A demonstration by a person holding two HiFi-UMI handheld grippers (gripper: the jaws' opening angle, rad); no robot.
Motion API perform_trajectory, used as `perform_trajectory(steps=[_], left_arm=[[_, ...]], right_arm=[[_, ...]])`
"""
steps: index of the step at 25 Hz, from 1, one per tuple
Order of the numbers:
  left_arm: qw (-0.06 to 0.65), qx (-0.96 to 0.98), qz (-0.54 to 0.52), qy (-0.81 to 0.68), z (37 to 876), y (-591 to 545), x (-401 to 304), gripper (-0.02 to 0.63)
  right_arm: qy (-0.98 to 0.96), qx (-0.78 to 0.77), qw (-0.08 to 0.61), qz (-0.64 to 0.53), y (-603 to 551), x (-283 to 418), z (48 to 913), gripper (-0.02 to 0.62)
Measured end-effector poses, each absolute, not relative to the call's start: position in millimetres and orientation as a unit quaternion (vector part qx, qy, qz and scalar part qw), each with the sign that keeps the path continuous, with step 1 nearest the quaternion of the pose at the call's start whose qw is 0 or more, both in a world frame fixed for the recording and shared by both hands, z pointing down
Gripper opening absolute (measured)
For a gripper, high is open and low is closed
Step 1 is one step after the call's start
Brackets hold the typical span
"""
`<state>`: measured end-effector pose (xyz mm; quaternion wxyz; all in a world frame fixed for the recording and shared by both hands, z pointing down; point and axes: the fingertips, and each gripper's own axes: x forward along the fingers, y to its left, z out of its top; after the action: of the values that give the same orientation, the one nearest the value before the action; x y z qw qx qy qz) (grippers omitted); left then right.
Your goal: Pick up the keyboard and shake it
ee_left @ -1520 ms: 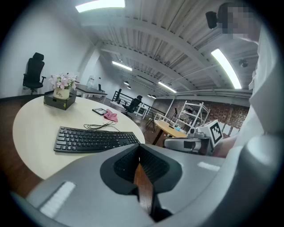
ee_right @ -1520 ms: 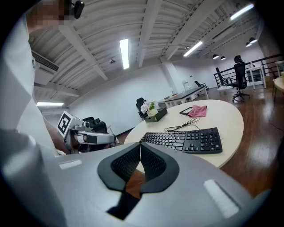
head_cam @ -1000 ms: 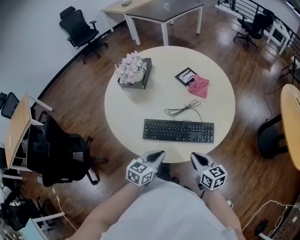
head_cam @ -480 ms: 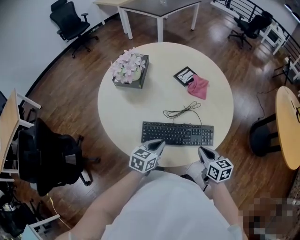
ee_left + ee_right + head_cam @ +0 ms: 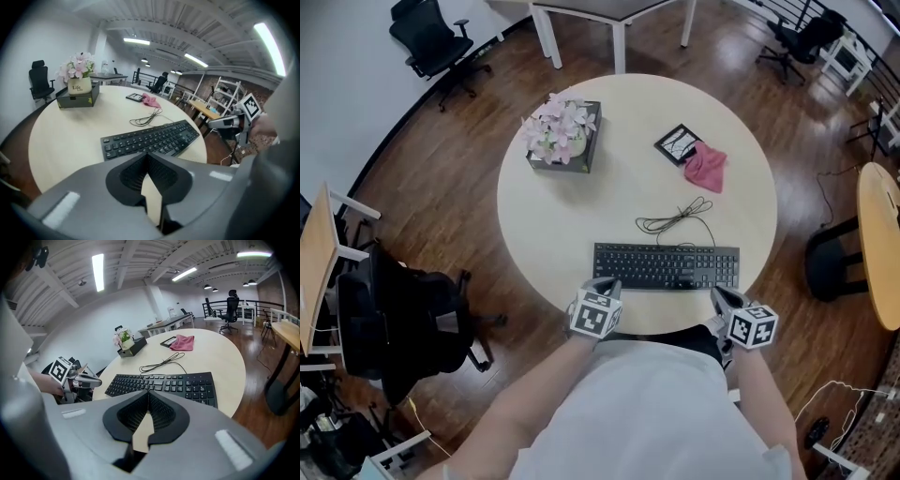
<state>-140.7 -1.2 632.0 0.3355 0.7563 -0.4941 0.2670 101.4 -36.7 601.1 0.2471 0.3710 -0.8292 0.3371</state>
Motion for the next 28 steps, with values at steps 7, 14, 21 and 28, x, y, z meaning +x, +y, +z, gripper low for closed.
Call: perform_trajectory(steps=[7, 14, 21, 28], left_arm=[[0.403, 0.683, 0.326, -0.514, 664, -1, -171, 0.0], [0.49, 0.628, 0.303, -0.523, 683, 5, -178, 0.045], [0.534, 0.602, 0.294, -0.516, 691, 7, -180, 0.169], [0.53, 0.593, 0.291, -0.532, 683, 13, -204, 0.233]], right_arm=[[-0.799, 0.372, 0.292, 0.371, -48, 126, 632, 0.039], [-0.751, 0.389, 0.336, 0.415, -74, 156, 657, 0.155], [-0.718, 0.42, 0.357, 0.425, -98, 186, 674, 0.251], [-0.71, 0.426, 0.348, 0.44, -110, 192, 687, 0.303]])
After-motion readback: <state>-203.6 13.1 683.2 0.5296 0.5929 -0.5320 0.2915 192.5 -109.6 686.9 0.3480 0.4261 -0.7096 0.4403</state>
